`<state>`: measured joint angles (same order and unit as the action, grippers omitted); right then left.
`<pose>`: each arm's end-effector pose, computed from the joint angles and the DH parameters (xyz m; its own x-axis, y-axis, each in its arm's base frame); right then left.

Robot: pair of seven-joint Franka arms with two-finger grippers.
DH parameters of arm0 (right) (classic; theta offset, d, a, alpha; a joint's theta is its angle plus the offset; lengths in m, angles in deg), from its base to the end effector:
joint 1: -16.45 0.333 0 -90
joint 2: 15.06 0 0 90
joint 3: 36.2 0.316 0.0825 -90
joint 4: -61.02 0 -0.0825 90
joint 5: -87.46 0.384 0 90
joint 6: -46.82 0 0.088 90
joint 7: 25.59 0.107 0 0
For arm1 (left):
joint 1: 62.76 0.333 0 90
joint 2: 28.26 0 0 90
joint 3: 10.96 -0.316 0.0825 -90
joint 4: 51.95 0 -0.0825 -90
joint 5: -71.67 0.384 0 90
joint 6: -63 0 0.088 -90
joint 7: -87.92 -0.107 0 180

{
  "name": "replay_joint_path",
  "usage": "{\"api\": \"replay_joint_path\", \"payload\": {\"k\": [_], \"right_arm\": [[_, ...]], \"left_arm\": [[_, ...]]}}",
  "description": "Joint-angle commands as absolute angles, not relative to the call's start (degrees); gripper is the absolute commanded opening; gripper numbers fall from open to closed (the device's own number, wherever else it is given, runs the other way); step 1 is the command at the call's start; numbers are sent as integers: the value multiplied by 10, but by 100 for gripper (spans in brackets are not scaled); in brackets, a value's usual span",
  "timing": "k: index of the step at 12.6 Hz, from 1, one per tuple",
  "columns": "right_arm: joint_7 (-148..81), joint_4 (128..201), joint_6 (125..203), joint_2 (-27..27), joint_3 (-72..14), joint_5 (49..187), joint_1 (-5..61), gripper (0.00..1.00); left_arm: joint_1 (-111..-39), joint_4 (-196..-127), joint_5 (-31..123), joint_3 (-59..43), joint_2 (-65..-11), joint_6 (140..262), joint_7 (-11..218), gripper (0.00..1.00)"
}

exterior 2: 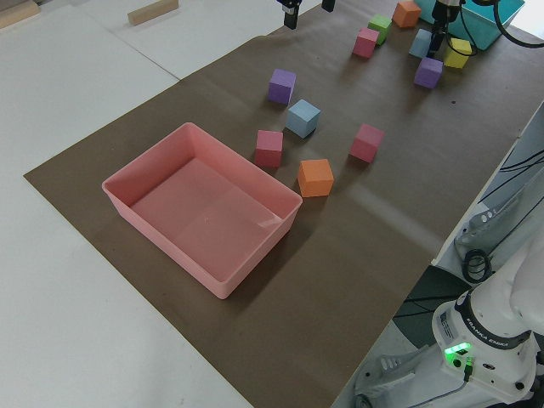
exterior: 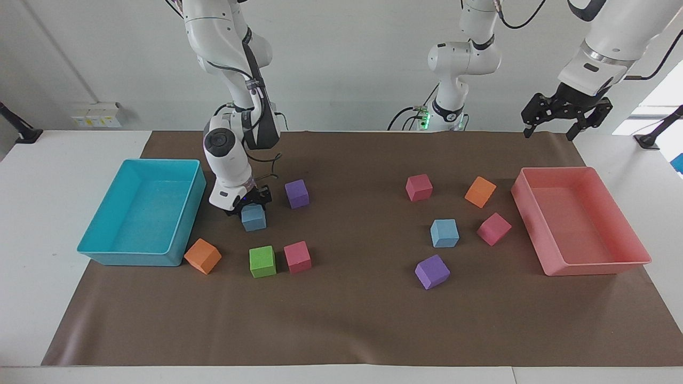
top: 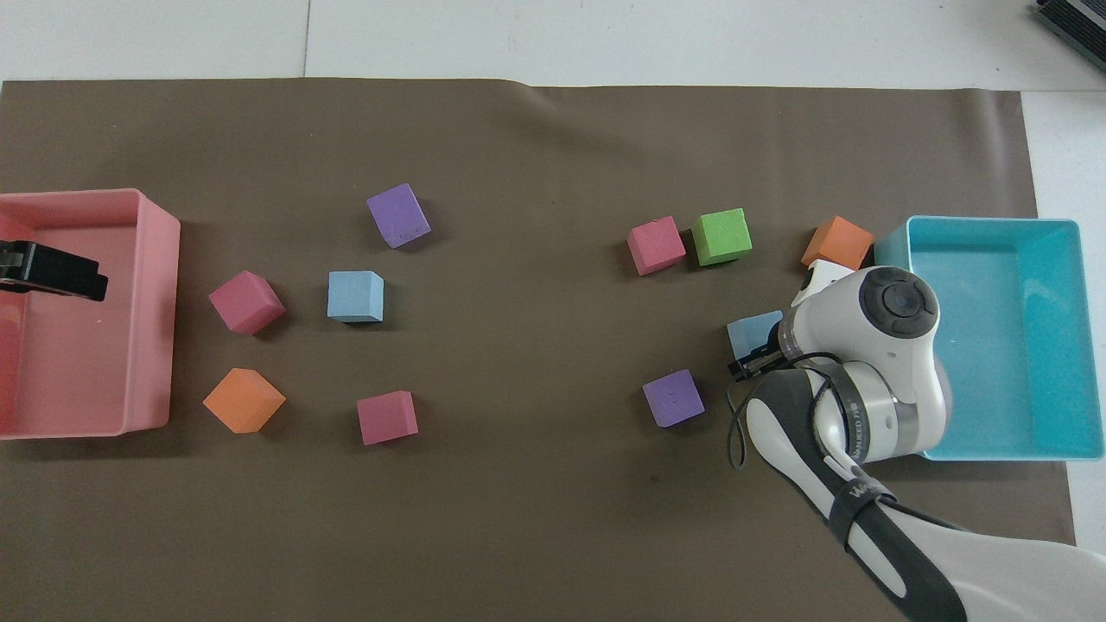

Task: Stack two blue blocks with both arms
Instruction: 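Close the right gripper on the light blue cube and lift it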

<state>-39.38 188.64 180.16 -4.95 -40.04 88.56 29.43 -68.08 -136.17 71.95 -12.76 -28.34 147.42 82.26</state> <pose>0.5287 0.0854 0.2877 0.9232 0.3771 -0.0736 0.3768 -0.9261 -0.0193 0.5441 -0.0329 0.6623 0.9873 -0.1591 0.0016 -0.1591 -0.9873 -0.0051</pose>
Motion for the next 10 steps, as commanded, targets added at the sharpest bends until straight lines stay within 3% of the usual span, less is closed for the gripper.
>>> {"api": "replay_joint_path", "payload": {"k": [1,7,10], "right_arm": [[-397,1879,1779,-54,-399,895,281,0],[-345,1799,1723,-57,-399,896,276,0],[-303,1707,1627,-40,-399,896,293,0]], "left_arm": [[-675,-1372,721,-125,-271,1469,819,100],[-675,-1372,721,-125,-272,1469,819,100],[-675,-1372,721,-125,-272,1469,819,100]]}}
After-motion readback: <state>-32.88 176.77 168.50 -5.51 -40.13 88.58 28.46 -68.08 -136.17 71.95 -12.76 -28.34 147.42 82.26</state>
